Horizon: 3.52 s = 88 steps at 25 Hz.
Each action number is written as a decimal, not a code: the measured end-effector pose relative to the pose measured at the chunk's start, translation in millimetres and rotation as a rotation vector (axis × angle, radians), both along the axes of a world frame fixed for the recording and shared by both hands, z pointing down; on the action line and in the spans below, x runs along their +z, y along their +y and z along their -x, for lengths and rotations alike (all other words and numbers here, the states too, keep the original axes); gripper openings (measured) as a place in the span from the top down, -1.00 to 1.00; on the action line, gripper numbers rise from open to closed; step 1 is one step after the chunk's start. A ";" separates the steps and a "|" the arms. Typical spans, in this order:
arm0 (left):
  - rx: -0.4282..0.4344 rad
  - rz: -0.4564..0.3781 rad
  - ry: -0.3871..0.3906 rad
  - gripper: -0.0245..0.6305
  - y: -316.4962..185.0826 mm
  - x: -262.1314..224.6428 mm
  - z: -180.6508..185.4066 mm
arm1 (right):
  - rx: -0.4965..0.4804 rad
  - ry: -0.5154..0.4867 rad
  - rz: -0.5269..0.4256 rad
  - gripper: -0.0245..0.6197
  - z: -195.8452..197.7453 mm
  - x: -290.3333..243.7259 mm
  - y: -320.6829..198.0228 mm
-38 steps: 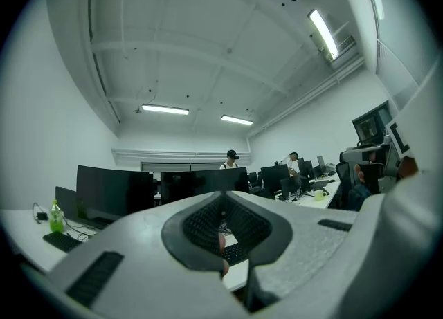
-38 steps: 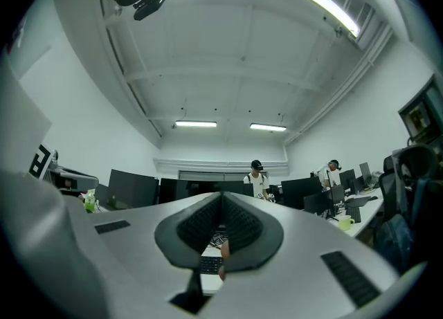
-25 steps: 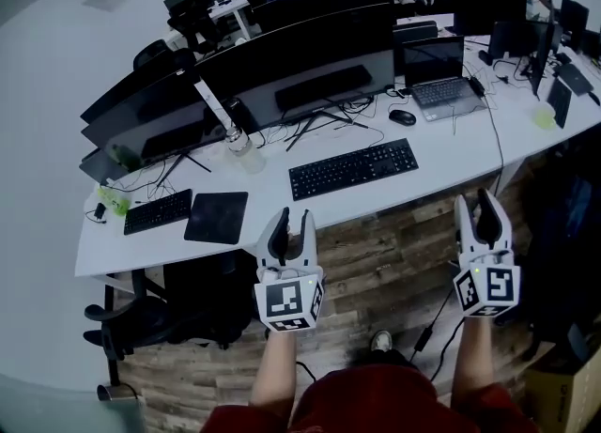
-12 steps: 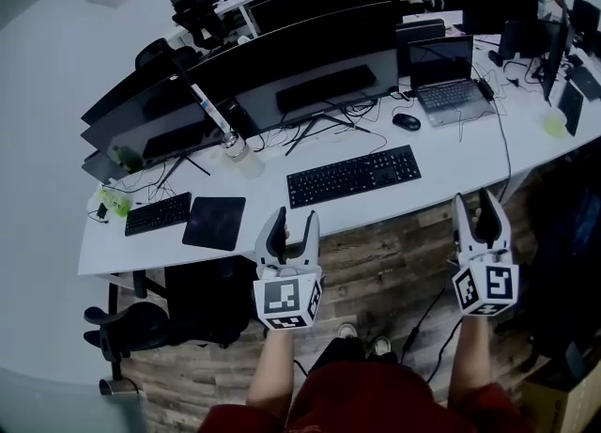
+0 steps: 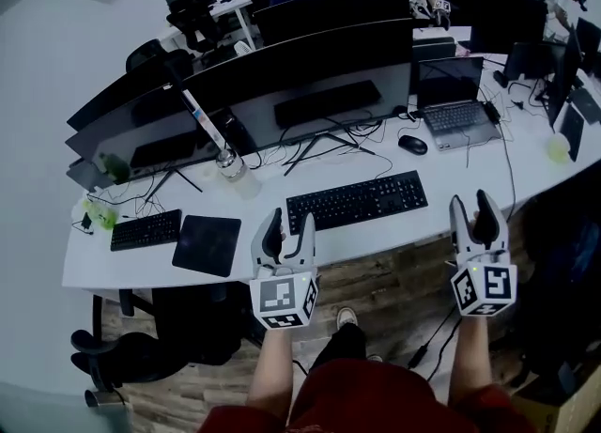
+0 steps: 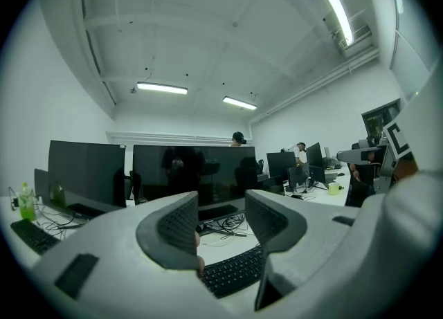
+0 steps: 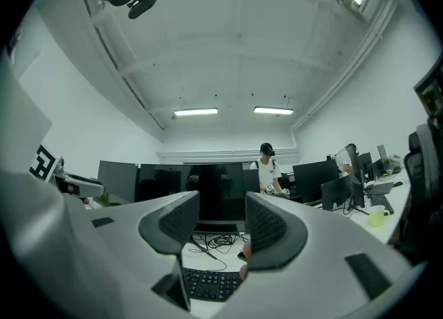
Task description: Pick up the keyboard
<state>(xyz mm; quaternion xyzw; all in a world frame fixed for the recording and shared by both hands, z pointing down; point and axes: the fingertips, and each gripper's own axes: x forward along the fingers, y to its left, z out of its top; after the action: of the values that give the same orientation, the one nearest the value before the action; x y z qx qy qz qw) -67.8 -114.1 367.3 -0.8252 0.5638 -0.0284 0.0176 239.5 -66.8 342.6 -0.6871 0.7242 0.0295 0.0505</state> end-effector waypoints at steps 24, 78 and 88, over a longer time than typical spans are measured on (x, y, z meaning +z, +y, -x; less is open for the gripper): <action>-0.017 0.051 0.054 0.33 -179.2 18.7 88.1 | -0.025 0.080 0.050 0.26 91.6 -2.8 -188.8; -0.106 0.849 -0.020 0.05 -158.8 303.8 59.4 | -0.217 0.001 0.990 -0.19 5.1 331.5 -217.8; -0.095 0.919 -0.019 0.04 -161.1 323.0 60.1 | -0.197 -0.014 1.064 -0.23 -1.8 345.5 -218.2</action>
<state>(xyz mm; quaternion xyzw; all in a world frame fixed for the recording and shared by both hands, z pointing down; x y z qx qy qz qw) -127.9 -275.2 690.3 -0.7204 0.5299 -0.2837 -0.3461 241.3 -285.0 688.1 -0.5468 0.6997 -0.3508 -0.2972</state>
